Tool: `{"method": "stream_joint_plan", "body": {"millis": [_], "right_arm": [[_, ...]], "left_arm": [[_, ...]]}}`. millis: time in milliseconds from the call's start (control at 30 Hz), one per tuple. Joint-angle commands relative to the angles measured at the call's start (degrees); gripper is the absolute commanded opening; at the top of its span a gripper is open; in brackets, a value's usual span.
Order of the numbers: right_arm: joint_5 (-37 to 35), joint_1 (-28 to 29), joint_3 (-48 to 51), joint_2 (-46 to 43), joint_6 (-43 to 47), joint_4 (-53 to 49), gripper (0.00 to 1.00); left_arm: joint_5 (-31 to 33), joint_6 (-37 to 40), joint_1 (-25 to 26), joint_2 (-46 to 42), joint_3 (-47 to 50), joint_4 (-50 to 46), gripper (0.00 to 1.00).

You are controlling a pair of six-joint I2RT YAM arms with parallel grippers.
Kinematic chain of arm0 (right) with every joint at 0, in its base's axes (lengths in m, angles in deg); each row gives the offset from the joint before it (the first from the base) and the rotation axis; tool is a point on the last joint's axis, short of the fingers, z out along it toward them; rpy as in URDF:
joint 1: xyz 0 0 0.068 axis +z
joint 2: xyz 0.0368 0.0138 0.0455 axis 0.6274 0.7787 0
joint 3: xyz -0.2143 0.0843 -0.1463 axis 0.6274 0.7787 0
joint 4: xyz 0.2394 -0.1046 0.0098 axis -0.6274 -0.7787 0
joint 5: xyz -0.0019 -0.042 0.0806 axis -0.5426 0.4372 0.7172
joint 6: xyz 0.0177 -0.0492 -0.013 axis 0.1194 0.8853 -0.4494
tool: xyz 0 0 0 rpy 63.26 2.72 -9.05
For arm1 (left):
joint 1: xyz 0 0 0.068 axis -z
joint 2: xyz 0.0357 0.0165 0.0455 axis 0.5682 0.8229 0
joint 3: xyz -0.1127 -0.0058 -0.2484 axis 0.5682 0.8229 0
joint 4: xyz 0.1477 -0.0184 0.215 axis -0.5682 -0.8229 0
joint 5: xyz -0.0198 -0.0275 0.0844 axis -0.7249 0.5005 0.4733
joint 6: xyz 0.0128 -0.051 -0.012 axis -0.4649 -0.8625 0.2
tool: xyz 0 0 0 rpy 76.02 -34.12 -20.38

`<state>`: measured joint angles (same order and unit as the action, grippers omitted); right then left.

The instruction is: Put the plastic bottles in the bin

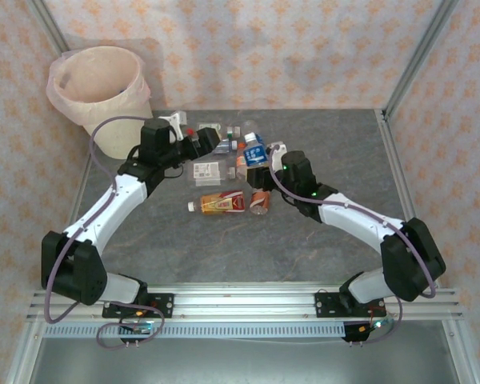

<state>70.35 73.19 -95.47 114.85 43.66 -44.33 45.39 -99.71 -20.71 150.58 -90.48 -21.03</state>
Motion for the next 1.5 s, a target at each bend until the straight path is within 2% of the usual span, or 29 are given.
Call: {"method": "stream_joint_plan", "body": {"millis": [0, 100, 200, 333, 600, 967, 1100, 1233, 1367, 1467], "right_arm": [[8.71, 0.87, -3.28, 0.79, 2.92, 4.98, 0.54], [10.38, 1.44, -5.14, 2.1, 3.1, 4.88, 0.54], [11.74, 1.75, -6.58, 3.23, 3.13, 5.06, 0.53], [15.79, 2.17, -8.7, 4.9, 4.62, 3.59, 0.54], [17.32, 3.11, -9.92, 5.89, 5.18, 3.47, 0.54], [16.37, 3.11, -10.01, 5.35, 5.38, 3.29, 0.56], [15.55, 3.12, -10.09, 5.21, 5.16, 3.5, 0.61], [10.25, 3.12, -9.88, 3.4, 5.1, 1.88, 0.82], [2.76, 3.12, -7.53, -0.16, 6.43, 2.21, 0.99], [-4.52, 3.12, -6.11, -2.32, 6.23, 2.53, 0.99]], "left_arm": [[-3.83, -0.25, 0.86, 2.23, -4.93, 1.77, 0.99], [-0.88, 0.45, 2.44, 3.17, -5.48, 1.74, 0.97], [-1.29, 1.45, 3.6, 4.66, -7.54, 0.08, 0.95], [0.2, 3.75, 5.65, 6.13, -10.0, -3.12, 0.84], [3.09, 6.72, 7.27, 7.27, -11.52, -8.14, 0.53], [3.82, 5.64, 7.26, 7.99, -12.06, -7.89, 0.0], [4.77, 5.61, 7.27, 8.3, -12.37, -8.69, 0.0], [9.77, 5.63, 7.18, 6.79, -11.93, -9.59, 0.0], [16.49, 5.68, 6.92, 5.02, -12.31, -9.94, 0.0], [22.83, 6.18, 6.66, 4.06, -13.45, -10.24, 0.0]]}}
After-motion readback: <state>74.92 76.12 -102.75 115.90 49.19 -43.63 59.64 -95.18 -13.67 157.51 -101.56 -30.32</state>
